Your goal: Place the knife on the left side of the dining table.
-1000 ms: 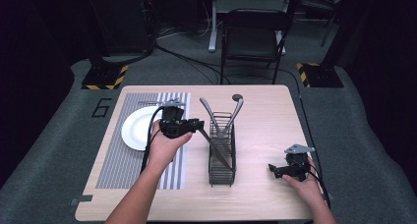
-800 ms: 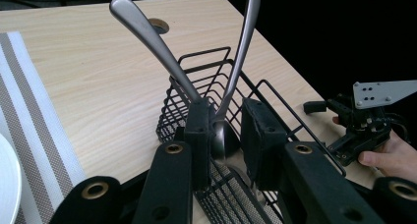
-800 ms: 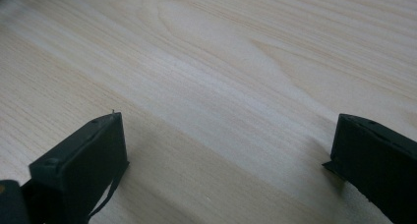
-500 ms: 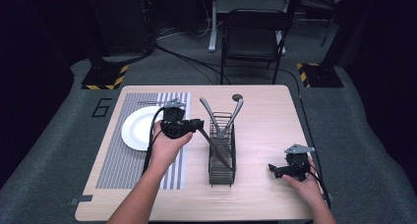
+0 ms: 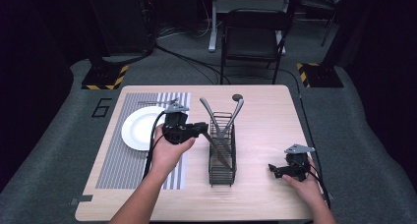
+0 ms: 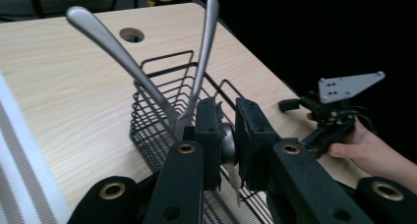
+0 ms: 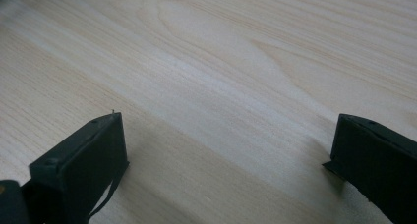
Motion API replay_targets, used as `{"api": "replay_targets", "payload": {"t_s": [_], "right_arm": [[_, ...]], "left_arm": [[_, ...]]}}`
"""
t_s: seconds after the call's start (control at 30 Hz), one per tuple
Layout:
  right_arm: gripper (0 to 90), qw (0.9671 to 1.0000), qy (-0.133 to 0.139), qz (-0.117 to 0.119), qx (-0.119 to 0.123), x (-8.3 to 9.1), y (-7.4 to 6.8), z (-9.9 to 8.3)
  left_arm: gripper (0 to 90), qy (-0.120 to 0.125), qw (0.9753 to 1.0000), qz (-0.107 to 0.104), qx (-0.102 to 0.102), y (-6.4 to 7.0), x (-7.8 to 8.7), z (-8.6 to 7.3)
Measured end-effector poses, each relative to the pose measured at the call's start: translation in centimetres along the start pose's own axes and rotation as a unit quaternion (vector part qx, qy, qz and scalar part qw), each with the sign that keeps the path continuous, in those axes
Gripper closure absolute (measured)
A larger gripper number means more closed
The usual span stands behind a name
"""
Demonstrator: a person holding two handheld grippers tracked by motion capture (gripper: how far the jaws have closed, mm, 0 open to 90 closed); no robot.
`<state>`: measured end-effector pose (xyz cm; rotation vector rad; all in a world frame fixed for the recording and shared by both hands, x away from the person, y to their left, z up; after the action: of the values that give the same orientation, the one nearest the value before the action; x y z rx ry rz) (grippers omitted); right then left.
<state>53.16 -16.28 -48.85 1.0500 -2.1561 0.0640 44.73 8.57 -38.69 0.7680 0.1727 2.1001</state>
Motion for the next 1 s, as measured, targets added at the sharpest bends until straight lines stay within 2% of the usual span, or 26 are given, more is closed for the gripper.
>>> {"api": "replay_targets", "payload": {"t_s": [0.27,0.47,1.0], "right_arm": [[0.0,1.0,0.0,0.002,0.0,0.0,0.0,0.0],[0.0,1.0,0.0,0.0,0.0,0.0,0.0,0.0],[0.0,1.0,0.0,0.0,0.0,0.0,0.0,0.0]], "left_arm": [[83.1,-0.004,0.9997,-0.023,-0.008,1.6,0.1,0.0],[83.4,-0.011,0.9993,-0.026,-0.024,2.6,0.0,0.1],[83.6,-0.015,0.9989,-0.029,-0.034,3.6,-0.3,0.7]]}}
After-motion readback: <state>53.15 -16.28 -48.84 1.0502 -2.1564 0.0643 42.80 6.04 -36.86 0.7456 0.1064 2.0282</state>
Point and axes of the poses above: each handheld gripper's, and its own axes: x roughly backward along the jaws, z roughly out of its top, y roughly to its right, the point moved 9 cm from there along -x, roughly forward along the jaws, and after that the axes turned 7 degrees about -z, right-handed, at the moved point
